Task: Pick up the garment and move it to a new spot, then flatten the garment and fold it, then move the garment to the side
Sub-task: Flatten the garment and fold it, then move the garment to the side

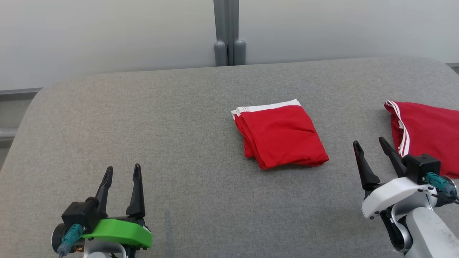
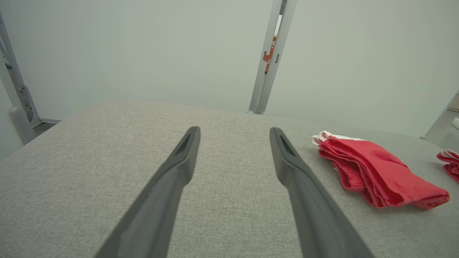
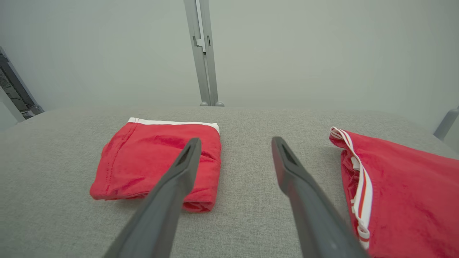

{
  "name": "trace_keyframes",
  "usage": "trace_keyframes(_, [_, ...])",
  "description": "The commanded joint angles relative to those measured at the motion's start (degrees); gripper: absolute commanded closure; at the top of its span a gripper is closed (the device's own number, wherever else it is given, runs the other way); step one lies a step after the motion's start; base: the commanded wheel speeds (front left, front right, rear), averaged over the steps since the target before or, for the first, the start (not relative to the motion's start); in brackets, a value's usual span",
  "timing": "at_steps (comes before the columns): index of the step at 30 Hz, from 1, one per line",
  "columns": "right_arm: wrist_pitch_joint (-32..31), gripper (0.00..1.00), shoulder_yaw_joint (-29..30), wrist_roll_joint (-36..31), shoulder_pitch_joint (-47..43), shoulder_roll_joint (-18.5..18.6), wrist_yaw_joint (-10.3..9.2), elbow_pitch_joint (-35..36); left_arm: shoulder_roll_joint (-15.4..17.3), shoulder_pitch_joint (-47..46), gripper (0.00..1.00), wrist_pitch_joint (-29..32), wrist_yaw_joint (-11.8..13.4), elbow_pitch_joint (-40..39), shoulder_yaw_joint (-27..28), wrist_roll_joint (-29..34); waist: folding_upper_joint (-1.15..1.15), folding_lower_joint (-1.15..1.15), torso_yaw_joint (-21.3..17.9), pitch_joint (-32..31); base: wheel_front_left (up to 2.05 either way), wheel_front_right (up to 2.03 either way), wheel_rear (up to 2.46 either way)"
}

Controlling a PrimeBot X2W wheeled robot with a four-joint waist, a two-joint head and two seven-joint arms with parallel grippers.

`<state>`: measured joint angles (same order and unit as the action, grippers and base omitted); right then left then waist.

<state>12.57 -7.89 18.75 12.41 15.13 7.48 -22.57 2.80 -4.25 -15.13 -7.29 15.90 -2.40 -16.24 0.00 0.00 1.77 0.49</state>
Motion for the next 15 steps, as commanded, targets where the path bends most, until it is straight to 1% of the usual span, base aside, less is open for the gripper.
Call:
trace_keyframes(1, [0.8, 0.00, 0.1, 0.6, 0.2, -0.5, 0.03, -0.6, 0.2, 0.2, 0.00, 0.0, -0.1, 0.4, 0.2, 0.5, 0.00, 0.00, -0.1, -0.4, 0.00, 0.00, 0.00])
trace_keyframes(7, [1.9, 0.00, -0.2, 1.2, 0.8, -1.6, 0.03, -1.6, 0.2, -0.3, 0.00, 0.0, -0.2, 1.5, 0.2, 0.9, 0.00, 0.00, -0.8, -1.0, 0.00, 0.00, 0.00])
trace_keyframes(15, [2.4, 0.00, -0.3, 1.2, 0.8, -1.7, 0.03, -2.2, 0.2, 0.6, 0.00, 0.0, -0.2, 1.6, 0.6, 0.8, 0.00, 0.00, -1.1, -1.1, 0.00, 0.00, 0.00])
